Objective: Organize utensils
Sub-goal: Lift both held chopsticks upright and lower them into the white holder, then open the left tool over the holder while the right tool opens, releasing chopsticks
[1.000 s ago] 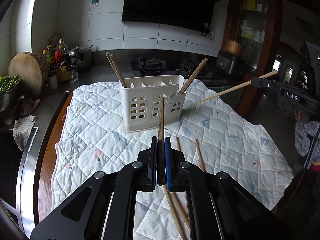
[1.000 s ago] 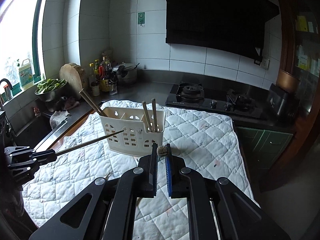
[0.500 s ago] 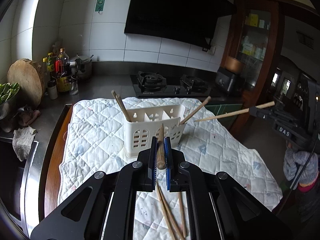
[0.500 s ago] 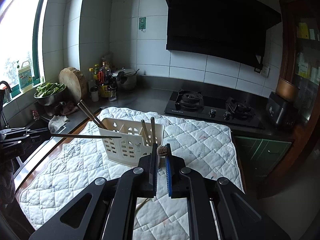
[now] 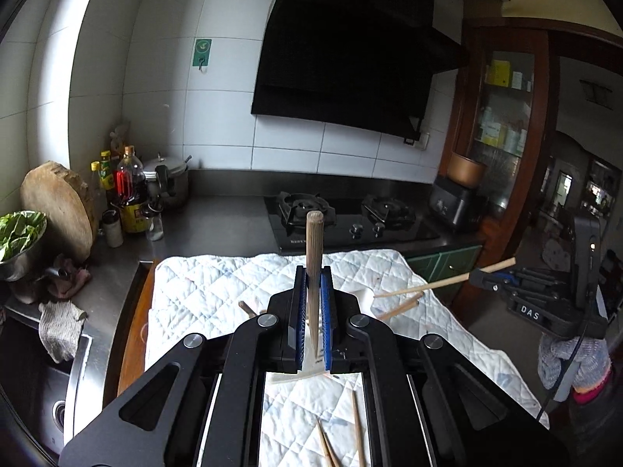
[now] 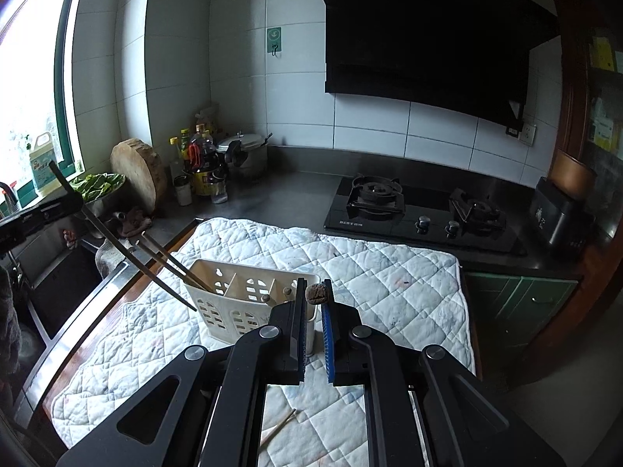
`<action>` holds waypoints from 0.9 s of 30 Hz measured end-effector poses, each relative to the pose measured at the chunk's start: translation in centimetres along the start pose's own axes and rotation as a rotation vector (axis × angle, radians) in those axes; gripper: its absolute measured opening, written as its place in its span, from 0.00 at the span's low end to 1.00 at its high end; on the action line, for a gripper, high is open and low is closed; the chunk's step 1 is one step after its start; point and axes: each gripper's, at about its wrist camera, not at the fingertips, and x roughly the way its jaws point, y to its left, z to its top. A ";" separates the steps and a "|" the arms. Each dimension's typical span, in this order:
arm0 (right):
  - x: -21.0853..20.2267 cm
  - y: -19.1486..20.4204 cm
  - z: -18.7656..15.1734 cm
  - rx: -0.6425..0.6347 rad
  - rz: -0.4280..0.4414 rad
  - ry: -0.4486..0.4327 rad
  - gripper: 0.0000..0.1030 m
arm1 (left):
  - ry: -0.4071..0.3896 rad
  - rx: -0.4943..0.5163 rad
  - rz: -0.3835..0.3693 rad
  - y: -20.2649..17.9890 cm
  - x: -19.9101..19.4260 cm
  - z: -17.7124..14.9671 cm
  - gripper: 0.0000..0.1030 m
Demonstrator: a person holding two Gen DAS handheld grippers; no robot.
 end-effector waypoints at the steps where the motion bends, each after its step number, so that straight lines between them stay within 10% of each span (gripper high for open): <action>1: 0.4 0.1 0.2 -0.011 0.000 0.014 0.07 | -0.006 0.007 0.019 0.0 0.2 0.3 0.06; 15: 5.5 1.3 0.2 -0.092 0.006 0.171 0.07 | -0.049 -0.090 0.017 2.2 2.5 2.1 0.06; 27: 7.6 1.7 -0.2 -0.092 0.014 0.195 0.07 | 0.093 -0.121 0.016 3.5 8.6 -0.4 0.06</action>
